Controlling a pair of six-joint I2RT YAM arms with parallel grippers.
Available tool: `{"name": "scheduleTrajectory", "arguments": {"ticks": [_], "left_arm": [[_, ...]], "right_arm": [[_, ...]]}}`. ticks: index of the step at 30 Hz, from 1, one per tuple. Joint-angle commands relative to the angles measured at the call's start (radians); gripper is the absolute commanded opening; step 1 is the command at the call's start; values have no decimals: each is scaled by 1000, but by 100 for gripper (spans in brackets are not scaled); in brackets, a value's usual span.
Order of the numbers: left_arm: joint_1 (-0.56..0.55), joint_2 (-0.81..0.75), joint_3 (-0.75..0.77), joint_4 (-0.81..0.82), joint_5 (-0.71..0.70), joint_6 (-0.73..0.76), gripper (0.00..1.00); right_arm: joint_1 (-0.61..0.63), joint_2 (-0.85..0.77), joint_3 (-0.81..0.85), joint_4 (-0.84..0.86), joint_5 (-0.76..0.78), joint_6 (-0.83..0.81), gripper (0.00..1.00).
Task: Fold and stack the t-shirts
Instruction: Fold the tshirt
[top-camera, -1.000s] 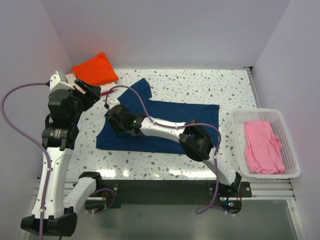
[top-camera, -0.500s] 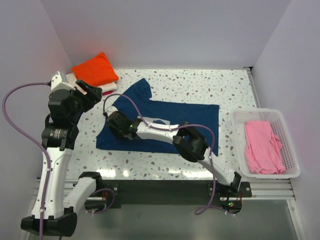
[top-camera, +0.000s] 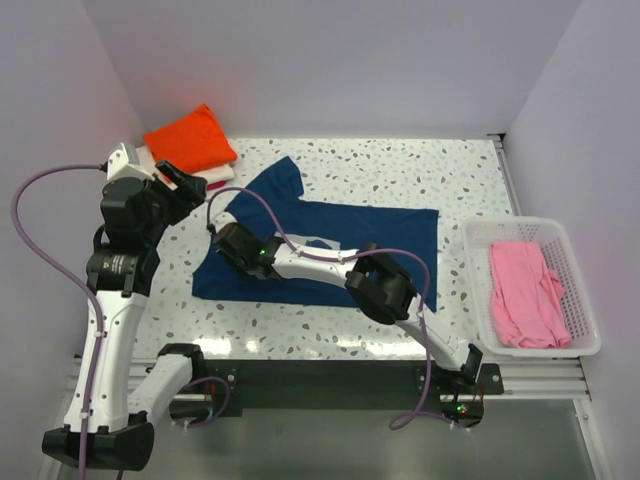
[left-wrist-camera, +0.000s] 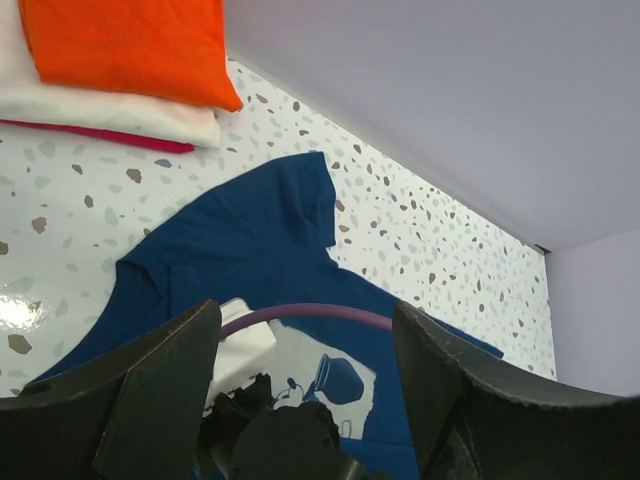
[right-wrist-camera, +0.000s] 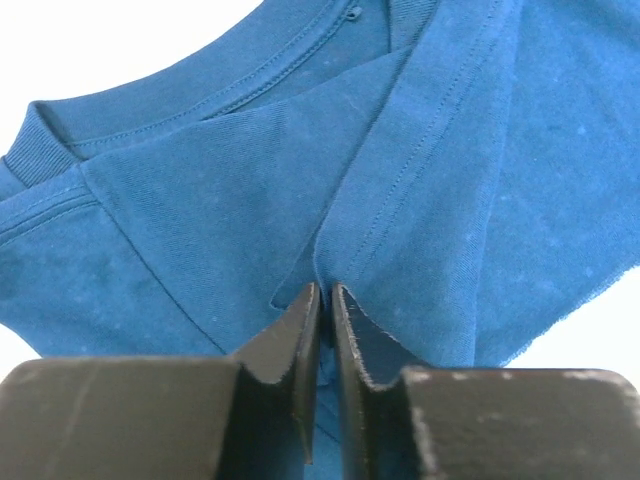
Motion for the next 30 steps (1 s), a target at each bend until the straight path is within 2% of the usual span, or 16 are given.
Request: {"name": "scheduleTrajectory", "arguments": {"ticks": [1,10,22,30], "left_arm": [[-3,1,-3,21,10,29,74],[-4,6,-12,17,-4,44,74],[-4,24,-67,35,-4,47,74],[-4,38,-113,49,-10,49,74]], "right_arm": [[8,-38,9,9,48,1,11],[-37,-61,33,-3,59,6,5],[-156,-135,-43,44,-82,88,5],[-215,-142,-62,53,-108,102,5]]}}
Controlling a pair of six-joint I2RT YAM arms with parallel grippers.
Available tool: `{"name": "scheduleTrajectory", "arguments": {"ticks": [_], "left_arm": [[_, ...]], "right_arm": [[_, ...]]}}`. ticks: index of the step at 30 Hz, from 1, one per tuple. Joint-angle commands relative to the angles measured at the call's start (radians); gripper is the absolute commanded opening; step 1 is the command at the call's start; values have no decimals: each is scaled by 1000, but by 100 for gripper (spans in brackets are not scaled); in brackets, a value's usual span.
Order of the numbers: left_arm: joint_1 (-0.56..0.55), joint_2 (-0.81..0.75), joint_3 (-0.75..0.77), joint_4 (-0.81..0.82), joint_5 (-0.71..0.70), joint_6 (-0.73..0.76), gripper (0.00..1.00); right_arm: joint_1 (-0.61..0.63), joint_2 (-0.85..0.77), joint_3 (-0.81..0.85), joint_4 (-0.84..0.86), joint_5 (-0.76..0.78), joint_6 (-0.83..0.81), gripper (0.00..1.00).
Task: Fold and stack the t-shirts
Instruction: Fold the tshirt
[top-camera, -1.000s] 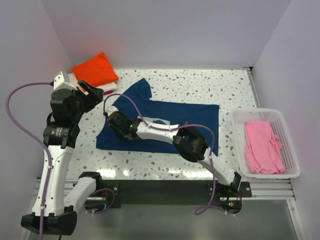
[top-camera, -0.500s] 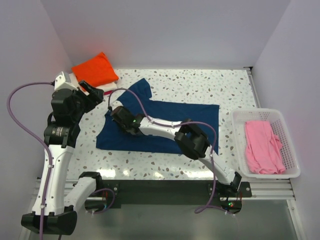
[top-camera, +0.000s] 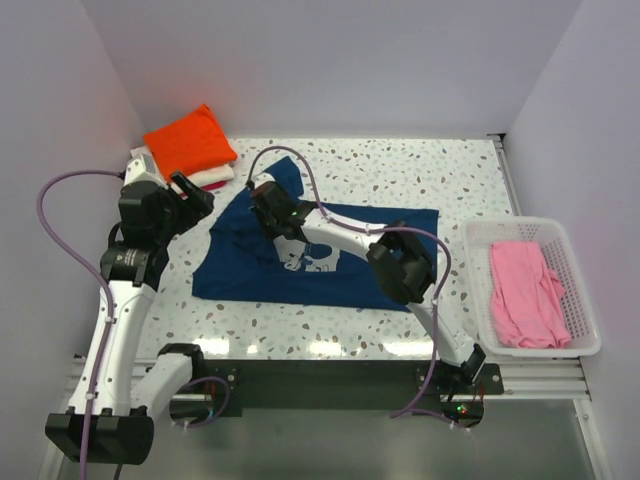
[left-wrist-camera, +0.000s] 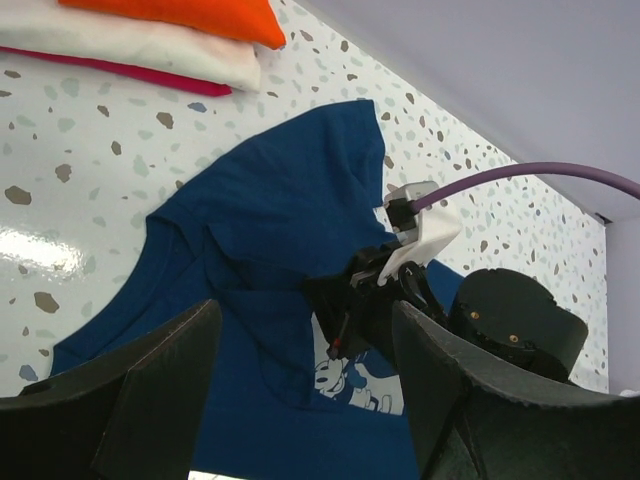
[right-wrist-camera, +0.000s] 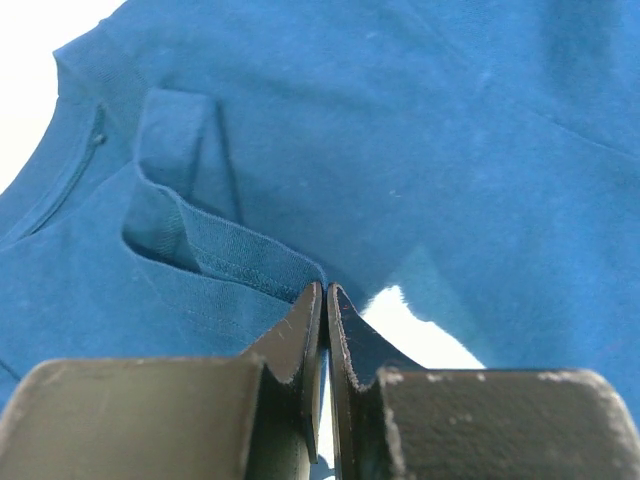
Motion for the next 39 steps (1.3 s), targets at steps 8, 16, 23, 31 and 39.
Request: {"name": "scheduleTrajectory", "arguments": {"ticks": [8,16,23,31,39], "left_arm": [[-4,13,-49,58,-13,32,74],[-4,32,-98,83,-4,32,74],[-4,44,-139,97,-13,36,73],[-4,69,-170,115,-8,36,73],[-4,79,-173,121,-5,36,73]], "right_arm": [[-51,-97,-74,58,-17,34,8],[-72,-143,-159,89,-5,55,13],[-83,-189,-211,104,17,72,32],[-83,-236,-249,124,-18,85,38],[-16,-153,-174,72,18,42,36]]}}
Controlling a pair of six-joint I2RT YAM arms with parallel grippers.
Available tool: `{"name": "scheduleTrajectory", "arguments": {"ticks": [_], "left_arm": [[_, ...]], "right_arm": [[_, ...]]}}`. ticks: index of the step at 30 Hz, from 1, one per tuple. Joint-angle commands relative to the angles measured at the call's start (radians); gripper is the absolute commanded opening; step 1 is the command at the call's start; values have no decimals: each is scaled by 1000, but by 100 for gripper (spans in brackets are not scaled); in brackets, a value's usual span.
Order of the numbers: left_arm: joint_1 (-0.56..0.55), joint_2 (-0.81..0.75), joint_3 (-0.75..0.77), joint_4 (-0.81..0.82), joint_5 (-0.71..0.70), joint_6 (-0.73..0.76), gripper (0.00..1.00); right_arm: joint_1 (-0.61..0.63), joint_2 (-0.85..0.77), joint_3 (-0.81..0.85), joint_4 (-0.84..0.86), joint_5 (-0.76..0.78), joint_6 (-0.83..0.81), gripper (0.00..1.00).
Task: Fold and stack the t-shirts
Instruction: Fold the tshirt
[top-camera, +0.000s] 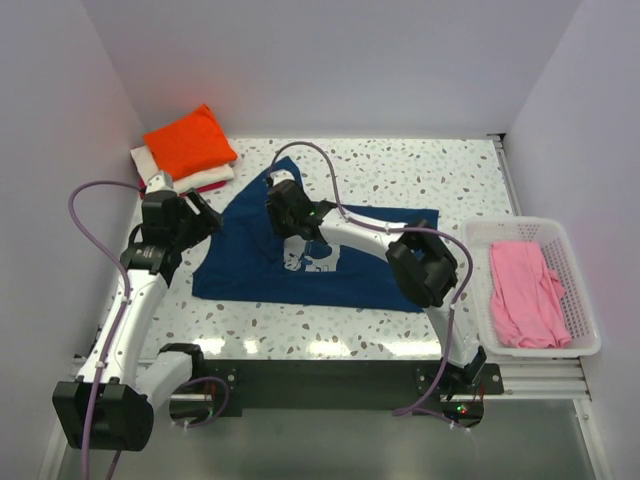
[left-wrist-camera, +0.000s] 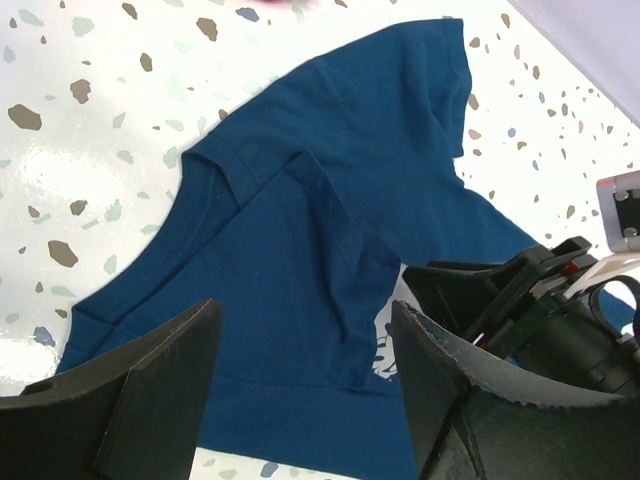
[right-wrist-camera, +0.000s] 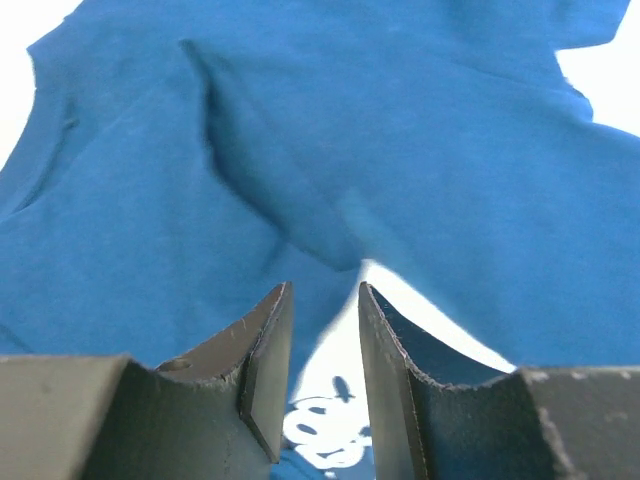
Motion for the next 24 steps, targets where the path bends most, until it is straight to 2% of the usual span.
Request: {"name": "scheduleTrajectory", "arguments": {"ticks": [1,18,24], "left_arm": [[-4,4,-3,50,0,29,73],[-3,18,-24,59,-6,34,73],[-4,23,-32,64,-7,34,73]], "right_arm": [[45,25,68,-6,25,-24,36],[66,73,66,-44,109,-61,36],[66,70,42,-34,100,-61,31]]}}
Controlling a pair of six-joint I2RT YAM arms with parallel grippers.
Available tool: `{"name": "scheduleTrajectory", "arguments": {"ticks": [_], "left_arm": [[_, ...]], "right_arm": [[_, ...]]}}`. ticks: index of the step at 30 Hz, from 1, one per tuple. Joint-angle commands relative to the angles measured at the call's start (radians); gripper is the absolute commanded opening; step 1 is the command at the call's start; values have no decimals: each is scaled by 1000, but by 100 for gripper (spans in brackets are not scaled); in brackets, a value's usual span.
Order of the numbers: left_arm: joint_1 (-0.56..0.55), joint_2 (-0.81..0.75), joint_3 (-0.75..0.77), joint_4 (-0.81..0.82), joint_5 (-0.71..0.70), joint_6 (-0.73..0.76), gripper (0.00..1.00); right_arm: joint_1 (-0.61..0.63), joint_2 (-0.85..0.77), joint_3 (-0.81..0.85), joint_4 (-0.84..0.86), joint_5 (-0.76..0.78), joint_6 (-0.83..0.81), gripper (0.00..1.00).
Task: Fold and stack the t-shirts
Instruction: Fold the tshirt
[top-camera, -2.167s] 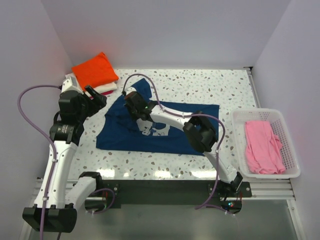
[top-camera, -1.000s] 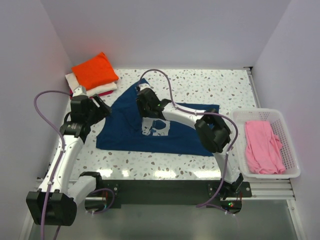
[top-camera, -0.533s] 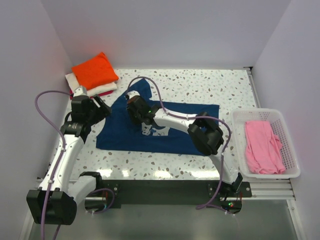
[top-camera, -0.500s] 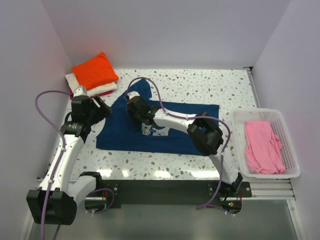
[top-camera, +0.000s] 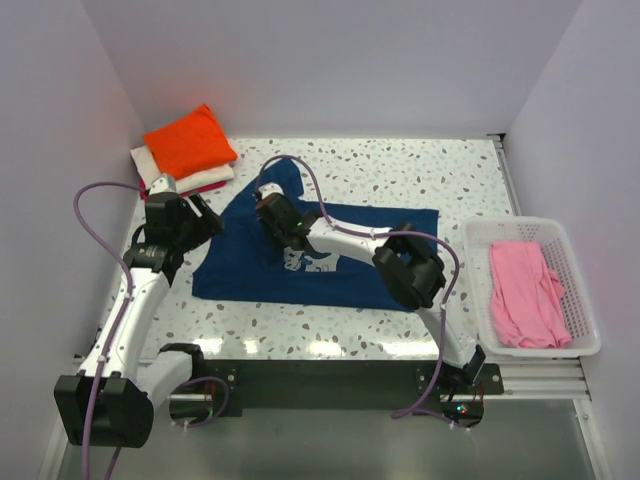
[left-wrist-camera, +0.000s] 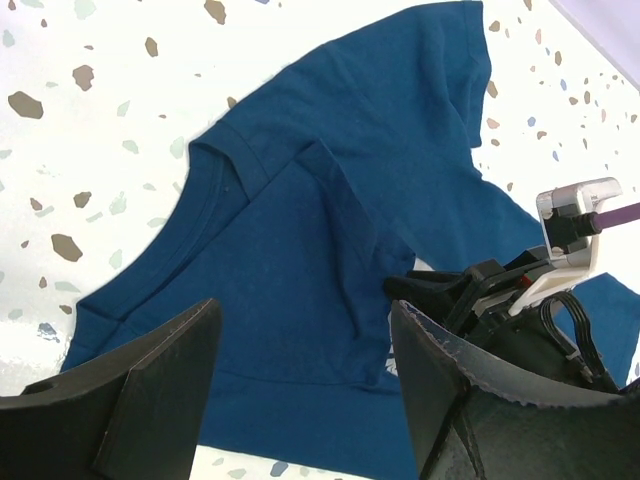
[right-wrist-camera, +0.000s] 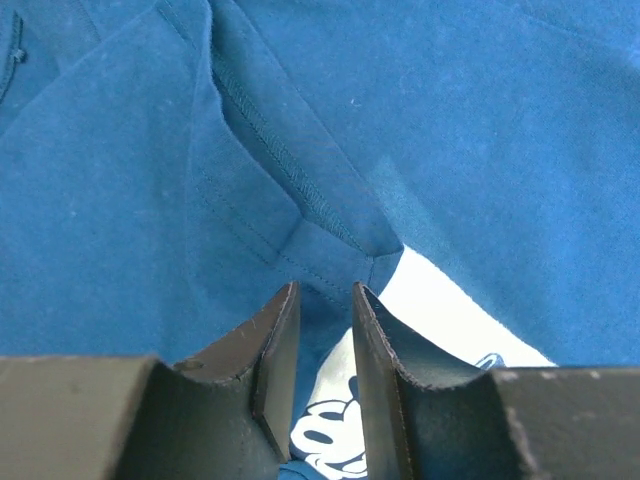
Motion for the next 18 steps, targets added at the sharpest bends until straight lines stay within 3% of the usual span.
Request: {"name": "scheduleTrajectory", "arguments": {"ticks": [1,8,18], "left_arm": [[-3,4,-10,49,-5,22,73],[-4,9,-20,52,-8,24,73],[-4,22,-39,64,-13,25,73]], "right_arm": [[-3,-5,-12,12,20,-12,31],[-1,-2,-19,6,6,-13,29],[-3,-5,-32,-3,12,-16,15]]}}
